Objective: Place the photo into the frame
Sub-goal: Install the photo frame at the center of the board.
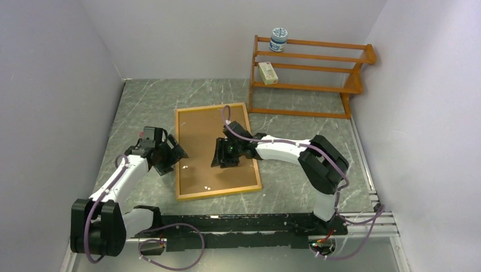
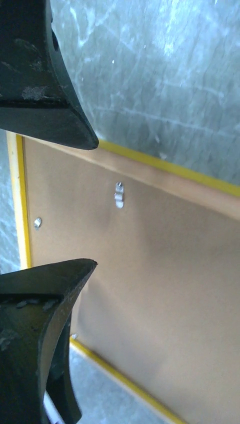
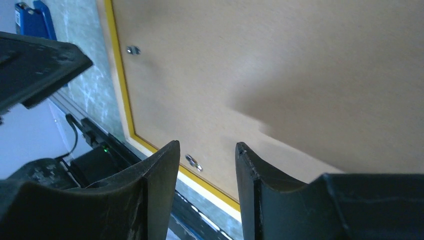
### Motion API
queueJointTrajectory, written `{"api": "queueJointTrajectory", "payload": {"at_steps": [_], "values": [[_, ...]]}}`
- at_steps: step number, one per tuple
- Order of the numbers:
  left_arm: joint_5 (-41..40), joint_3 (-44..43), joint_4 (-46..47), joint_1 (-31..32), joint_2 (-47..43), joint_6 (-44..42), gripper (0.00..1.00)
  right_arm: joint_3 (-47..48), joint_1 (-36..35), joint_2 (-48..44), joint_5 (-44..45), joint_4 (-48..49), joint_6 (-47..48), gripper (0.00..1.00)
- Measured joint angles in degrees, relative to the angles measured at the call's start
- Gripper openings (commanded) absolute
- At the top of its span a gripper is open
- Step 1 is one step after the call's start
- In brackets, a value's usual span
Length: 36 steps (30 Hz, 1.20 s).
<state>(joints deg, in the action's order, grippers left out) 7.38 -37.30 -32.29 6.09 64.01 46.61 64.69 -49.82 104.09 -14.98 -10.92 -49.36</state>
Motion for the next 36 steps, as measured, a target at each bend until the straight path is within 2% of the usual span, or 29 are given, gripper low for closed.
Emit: {"api": "queueJointTrajectory", "payload": {"at_steps": [4, 8, 11, 12, 17, 19, 20, 23, 24, 27, 28, 31, 34, 36], "values": [[-2.4, 0.0, 1.5, 0.0, 4.9, -0.5, 0.73, 3.8, -1.6, 3.3, 0.9, 0.6, -1.7, 0.47], [-2.7, 0.2, 5.1, 0.0, 11.5, -1.3, 0.51, 5.1, -2.6, 4.9, 1.4, 0.7, -2.3, 0.45], [-2.0, 0.5, 6.6, -0.2, 12.6, -2.0, 0.33, 5.1, -3.0, 5.6, 1.5, 0.7, -2.8, 0.43], [-1.6, 0.8, 6.7, -0.2, 12.6, -2.0, 0.30, 5.2, -3.1, 5.9, 1.5, 0.8, -3.0, 0.43], [2.1, 4.1, 9.4, 0.2, 9.9, -1.9, 0.24, 7.0, -3.8, 9.1, 1.4, 1.1, -4.3, 0.40], [2.4, 5.2, 9.4, 0.3, 8.5, -1.7, 0.26, 8.6, -4.2, 10.3, 1.5, 1.2, -4.9, 0.40], [2.4, 5.7, 9.2, 0.4, 7.7, -1.6, 0.30, 9.6, -4.5, 11.0, 1.6, 1.4, -4.9, 0.39], [2.3, 7.1, 7.9, 0.4, 5.2, -1.2, 0.51, 11.8, -5.0, 12.9, 2.2, 2.0, -5.3, 0.39], [2.3, 7.2, 7.1, 0.4, 4.6, -1.1, 0.55, 12.4, -5.2, 13.4, 2.4, 2.0, -5.6, 0.38], [2.1, 7.2, 6.1, 0.4, 2.8, -0.4, 0.59, 13.8, -5.4, 14.5, 2.6, 2.3, -6.0, 0.38], [1.8, 7.2, 5.8, 0.4, 2.2, -0.3, 0.58, 14.2, -5.5, 14.8, 2.6, 2.5, -6.2, 0.38], [1.3, 7.1, 4.8, 0.4, 0.9, -0.3, 0.44, 14.8, -5.8, 15.5, 2.5, 3.0, -6.7, 0.38], [0.3, 7.0, 4.2, 0.4, -0.2, -0.4, 0.30, 15.2, -5.9, 16.0, 2.4, 3.6, -6.9, 0.31], [-0.2, 7.0, 4.0, 0.4, -0.3, -0.4, 0.26, 15.9, -6.1, 16.7, 2.3, 3.7, -7.2, 0.27]]}}
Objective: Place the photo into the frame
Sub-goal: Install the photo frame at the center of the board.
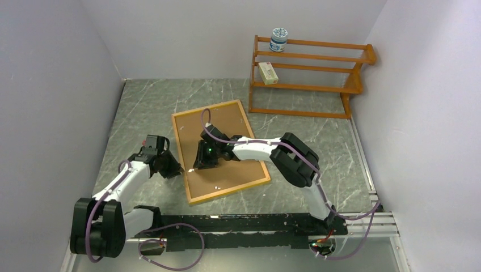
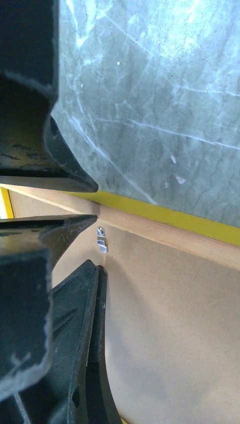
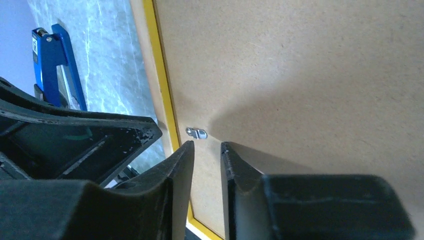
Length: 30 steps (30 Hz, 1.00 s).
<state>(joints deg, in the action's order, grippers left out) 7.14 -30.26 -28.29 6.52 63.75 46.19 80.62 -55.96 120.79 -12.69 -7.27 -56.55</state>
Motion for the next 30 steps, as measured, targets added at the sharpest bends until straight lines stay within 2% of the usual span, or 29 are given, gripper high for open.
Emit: {"api": "queueJointTrajectory", "payload": {"at_steps": [7, 15, 24, 30], "values": [[1.4, 0.0, 2.1, 0.0, 3.1, 0.0, 0.25, 1.1, -0.4, 1.7, -1.5, 1.4, -0.7, 0.24], [2.0, -0.4, 1.9, -0.2, 3.7, -0.6, 0.13, 2.0, -0.4, 2.9, -2.9, 2.4, -1.1, 0.24], [1.4, -0.6, 1.2, -0.2, 3.5, -0.6, 0.03, 3.7, -0.5, 4.3, -4.8, 2.7, -0.8, 0.24], [1.2, -0.7, 1.0, -0.2, 3.3, -0.7, 0.03, 5.2, -0.3, 5.0, -5.7, 1.1, 0.4, 0.23]]}}
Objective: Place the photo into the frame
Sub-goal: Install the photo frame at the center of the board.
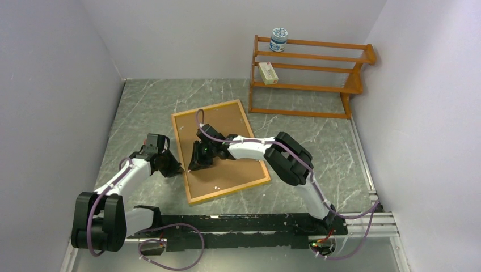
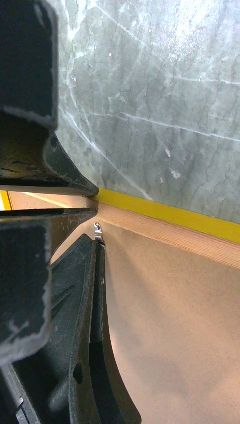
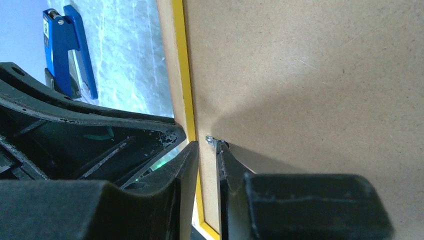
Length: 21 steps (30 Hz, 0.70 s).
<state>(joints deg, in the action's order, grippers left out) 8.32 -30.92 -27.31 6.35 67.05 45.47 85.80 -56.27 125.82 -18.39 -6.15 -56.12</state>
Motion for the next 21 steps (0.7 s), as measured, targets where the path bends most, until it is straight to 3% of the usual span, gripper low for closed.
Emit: {"api": "queueJointTrajectory", "payload": {"at_steps": [13, 21], "values": [[-1.7, -0.2, 0.1, 0.0, -0.2, -0.7, 0.03, 1.3, 0.0, 1.1, -0.9, 1.1, 4.2, 0.22], [-3.1, -0.2, 1.0, -0.3, -0.2, -0.8, 0.03, -0.8, -0.2, 1.0, -1.0, 7.4, 10.3, 0.23]]}}
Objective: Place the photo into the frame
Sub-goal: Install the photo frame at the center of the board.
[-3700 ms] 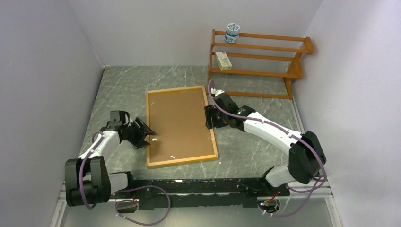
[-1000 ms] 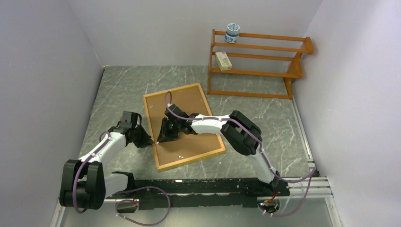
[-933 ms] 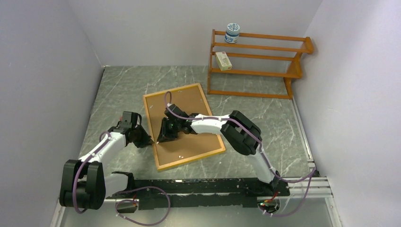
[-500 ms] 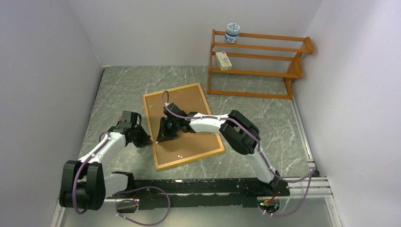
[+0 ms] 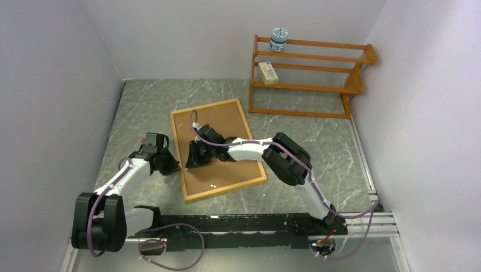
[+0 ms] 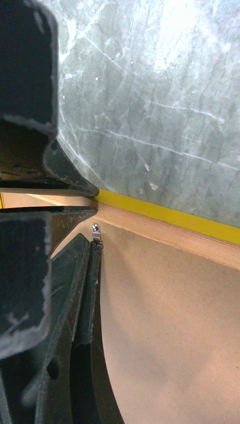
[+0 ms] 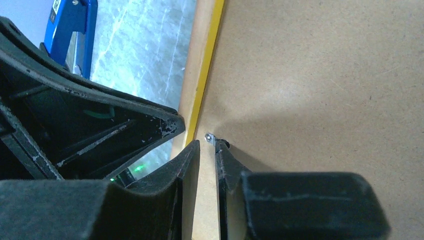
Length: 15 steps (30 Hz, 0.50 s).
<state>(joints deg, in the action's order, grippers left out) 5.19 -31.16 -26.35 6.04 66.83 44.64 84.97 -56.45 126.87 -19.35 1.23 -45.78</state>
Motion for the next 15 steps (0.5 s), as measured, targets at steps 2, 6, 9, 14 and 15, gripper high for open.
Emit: {"api": "queueJointTrajectory", "payload": {"at_steps": [2, 6, 9, 14, 15], "values": [[-0.7, 0.0, 0.4, 0.0, 0.0, 0.0, 0.03, -0.4, -0.2, 0.0, 0.7, 1.8, 2.0, 0.23], [-1.4, 0.0, 0.8, -0.1, 0.0, 0.0, 0.03, -0.4, -0.5, 0.5, 4.5, 5.8, 5.3, 0.23], [-1.4, 0.0, 0.8, -0.1, 0.0, 0.0, 0.03, 0.0, -0.7, 1.9, 7.3, 10.6, 7.3, 0.23], [-1.4, 0.0, 0.8, -0.1, 0.0, 0.0, 0.03, -0.2, -0.8, 2.3, 10.9, 13.4, 10.1, 0.24], [-1.5, -0.1, 0.7, -0.1, 0.0, 0.0, 0.03, -0.4, -0.7, 2.3, 11.5, 13.8, 10.3, 0.25]]}}
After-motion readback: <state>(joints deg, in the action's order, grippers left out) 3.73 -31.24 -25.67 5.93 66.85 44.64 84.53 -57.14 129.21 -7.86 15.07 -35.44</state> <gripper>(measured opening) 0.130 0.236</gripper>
